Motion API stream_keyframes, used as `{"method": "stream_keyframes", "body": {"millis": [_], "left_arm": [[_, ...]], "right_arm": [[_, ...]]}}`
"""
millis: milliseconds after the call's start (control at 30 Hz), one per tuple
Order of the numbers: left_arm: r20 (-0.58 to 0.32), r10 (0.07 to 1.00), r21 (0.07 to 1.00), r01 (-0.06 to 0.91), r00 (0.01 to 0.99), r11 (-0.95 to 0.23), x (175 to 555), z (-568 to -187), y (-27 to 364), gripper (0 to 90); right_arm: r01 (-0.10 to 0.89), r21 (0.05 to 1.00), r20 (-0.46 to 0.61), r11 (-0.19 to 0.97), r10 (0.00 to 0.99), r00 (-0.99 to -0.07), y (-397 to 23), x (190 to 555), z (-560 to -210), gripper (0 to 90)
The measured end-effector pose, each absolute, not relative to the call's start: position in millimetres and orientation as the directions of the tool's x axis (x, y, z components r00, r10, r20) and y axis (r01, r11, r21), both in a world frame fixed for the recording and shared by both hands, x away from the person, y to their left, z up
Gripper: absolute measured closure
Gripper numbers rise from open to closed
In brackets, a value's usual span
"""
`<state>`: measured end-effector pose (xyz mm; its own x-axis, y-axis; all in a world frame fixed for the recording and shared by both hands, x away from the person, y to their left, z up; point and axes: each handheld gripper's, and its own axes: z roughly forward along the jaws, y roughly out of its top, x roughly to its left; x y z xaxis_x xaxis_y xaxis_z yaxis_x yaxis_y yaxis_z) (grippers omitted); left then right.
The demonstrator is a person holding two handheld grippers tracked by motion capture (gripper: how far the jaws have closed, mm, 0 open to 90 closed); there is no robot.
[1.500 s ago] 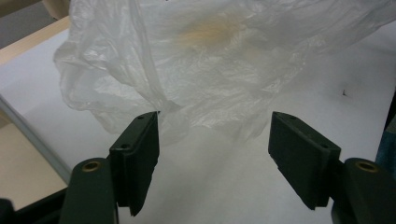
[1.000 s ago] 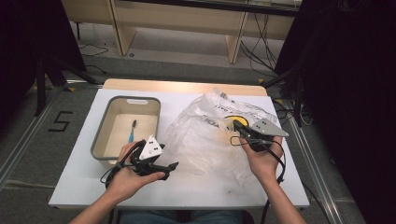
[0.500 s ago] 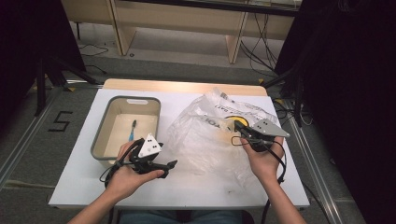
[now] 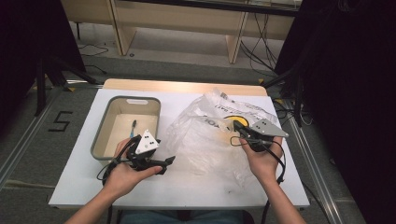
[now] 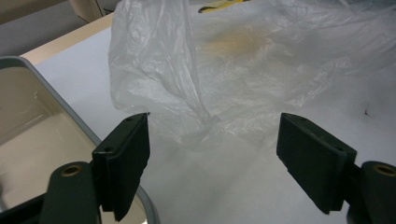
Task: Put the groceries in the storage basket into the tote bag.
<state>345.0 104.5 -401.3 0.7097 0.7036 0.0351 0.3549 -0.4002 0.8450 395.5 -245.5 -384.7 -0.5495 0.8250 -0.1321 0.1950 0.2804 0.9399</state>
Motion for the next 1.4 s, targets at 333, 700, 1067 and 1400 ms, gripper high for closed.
{"method": "stream_keyframes", "body": {"millis": [333,700,1067,1400], "left_arm": [[0.033,0.707,0.839,0.365,0.706,-0.403,348,-396,114,25.1],[0.036,0.736,0.844,0.374,0.676,-0.385,352,-387,128,24.8],[0.056,0.786,0.820,0.421,0.615,-0.388,365,-386,150,25.0],[0.049,0.827,0.796,0.478,0.560,-0.371,379,-388,164,25.7]], "right_arm": [[0.193,0.941,-0.131,0.278,0.826,-0.549,-246,395,-385,90.0],[0.196,0.941,-0.129,0.277,0.825,-0.550,-245,395,-385,90.0],[0.194,0.941,-0.128,0.276,0.824,-0.551,-245,394,-384,90.0],[0.192,0.942,-0.129,0.276,0.823,-0.553,-244,394,-384,90.0]]}}
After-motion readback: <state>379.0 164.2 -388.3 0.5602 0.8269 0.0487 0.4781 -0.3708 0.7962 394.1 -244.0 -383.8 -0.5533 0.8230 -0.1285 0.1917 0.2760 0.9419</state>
